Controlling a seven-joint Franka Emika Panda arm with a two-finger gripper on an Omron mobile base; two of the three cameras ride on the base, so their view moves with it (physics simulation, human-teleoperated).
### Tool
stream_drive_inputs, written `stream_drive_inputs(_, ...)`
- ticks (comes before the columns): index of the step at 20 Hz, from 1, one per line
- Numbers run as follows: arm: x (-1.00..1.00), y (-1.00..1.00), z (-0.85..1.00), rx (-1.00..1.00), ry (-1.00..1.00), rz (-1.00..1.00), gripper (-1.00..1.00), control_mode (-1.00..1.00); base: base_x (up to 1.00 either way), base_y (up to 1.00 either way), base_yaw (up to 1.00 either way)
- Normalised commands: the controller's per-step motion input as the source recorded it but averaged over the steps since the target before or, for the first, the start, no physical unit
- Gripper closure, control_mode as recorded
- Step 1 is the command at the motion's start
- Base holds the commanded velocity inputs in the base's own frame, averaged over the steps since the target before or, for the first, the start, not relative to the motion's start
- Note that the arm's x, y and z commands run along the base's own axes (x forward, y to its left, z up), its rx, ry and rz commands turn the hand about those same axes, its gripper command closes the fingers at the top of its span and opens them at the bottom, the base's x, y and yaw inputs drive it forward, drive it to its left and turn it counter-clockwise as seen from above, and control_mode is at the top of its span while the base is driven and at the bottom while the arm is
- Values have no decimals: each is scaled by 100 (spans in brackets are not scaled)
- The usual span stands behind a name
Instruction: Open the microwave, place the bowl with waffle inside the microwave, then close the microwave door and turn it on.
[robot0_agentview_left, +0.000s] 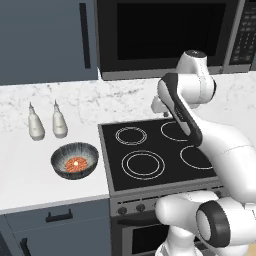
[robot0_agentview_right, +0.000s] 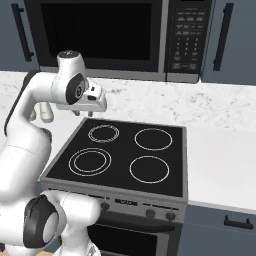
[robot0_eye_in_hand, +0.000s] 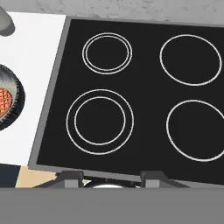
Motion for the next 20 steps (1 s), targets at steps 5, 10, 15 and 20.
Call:
stream_drive_inputs(5,-62,-40,9,1,-19,0,-100,-100,0,0,0)
stream_drive_inputs(10,-74,-97,37,4,-35,0,-100,-100,0,0,0)
stream_drive_inputs(15,-33,-79,60,4,-51,0,-100,-100,0,0,0)
stream_drive_inputs(20,-21,-66,74,1,-56,-5,-100,-100,0,0,0)
